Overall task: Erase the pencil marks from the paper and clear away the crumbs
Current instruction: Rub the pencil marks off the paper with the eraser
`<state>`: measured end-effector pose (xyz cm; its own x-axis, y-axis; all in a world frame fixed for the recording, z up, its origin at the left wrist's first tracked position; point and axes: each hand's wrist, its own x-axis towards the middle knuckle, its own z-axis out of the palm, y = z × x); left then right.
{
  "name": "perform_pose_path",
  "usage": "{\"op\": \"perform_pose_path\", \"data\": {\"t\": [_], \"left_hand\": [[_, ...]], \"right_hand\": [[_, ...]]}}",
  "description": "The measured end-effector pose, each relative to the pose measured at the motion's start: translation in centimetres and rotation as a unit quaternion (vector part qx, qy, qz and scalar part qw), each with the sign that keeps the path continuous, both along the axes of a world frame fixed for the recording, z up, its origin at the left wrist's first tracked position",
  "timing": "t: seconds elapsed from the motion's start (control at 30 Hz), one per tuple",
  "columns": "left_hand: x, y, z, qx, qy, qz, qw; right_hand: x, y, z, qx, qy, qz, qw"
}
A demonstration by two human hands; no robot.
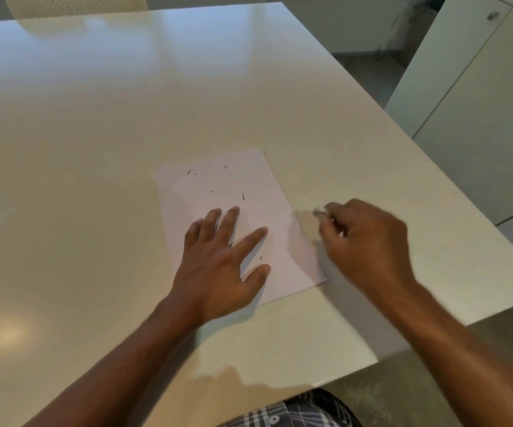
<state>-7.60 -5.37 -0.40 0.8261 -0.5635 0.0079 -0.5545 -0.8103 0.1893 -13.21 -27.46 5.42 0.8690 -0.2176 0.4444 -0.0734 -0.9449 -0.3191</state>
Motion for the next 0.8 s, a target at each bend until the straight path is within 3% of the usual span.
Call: {"op": "perform_pose_path", "data": {"t": [0.17,0.3,0.43,0.6,0.73,0.8], "left_hand": [[0.0,-0.2,0.2,0.012,0.003,-0.003,1.000],[-0.1,-0.4,0.2,0.031,0.002,-0.005,1.000],[-0.1,-0.4,0.2,0.038,-0.001,-0.005,0.999],[-0.1,-0.4,0.3,0.033,0.010,-0.005,0.999],[0.0,-0.5,0.2,0.025,0.007,-0.006,1.000],[0.0,-0.5,0.2,0.023,0.005,-0.005,1.000]], "right_hand": [[0.0,-1.4,0.5,0.101,0.009,-0.017,0.995],[-1.3,2.0,-2.6,0.128,0.080,0.082,0.985],[-1.8,3.1,-3.6,0.095,0.095,0.156,0.979],[1.3,-0.5,-3.6,0.026,0.054,0.037,0.998],[-1.3,3.3,-3.0,0.059,0.092,0.166,0.980],[-0.7,2.7,-3.4,0.045,0.101,0.174,0.978]]}}
